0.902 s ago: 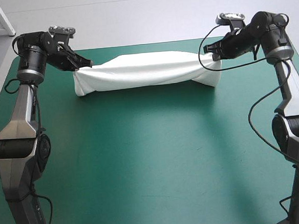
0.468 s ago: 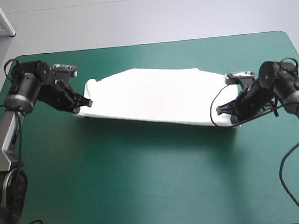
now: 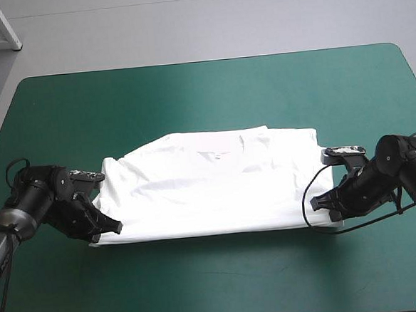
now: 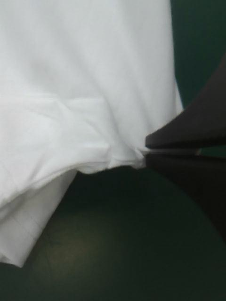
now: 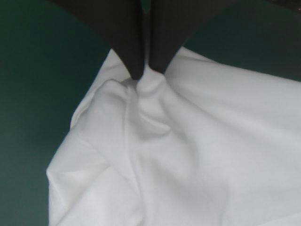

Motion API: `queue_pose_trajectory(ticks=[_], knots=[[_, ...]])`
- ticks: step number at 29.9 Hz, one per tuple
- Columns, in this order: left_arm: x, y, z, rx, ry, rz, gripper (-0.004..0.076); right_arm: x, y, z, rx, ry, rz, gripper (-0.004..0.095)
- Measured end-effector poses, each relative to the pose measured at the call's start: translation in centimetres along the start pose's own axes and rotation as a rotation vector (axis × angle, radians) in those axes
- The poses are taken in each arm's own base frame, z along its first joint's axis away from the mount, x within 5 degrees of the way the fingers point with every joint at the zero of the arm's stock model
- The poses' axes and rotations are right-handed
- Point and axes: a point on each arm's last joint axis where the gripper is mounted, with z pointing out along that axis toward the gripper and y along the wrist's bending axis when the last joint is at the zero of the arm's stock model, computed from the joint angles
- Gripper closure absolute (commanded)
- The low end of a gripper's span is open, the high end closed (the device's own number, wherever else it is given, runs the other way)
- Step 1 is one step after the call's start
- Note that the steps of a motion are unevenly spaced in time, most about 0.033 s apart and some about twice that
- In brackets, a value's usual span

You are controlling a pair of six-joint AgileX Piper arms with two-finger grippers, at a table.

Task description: Fold the cloth

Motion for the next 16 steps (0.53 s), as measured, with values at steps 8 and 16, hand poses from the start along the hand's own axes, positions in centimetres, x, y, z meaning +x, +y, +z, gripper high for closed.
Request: queue_pose_trajectory(ticks=[8, 16], knots=[[-0.4, 0.3, 0.6, -0.037, -0.077, 0.009, 0.0264, -0.4, 0.2, -0.1, -0.021, -0.064, -0.065, 0.043], [-1.8, 0.4, -0.2, -0.038, -0.211, -0.024, 0.0175, -2.4, 0.2, -1.2, 0.015, -0.258, -0.076, 0.0246]])
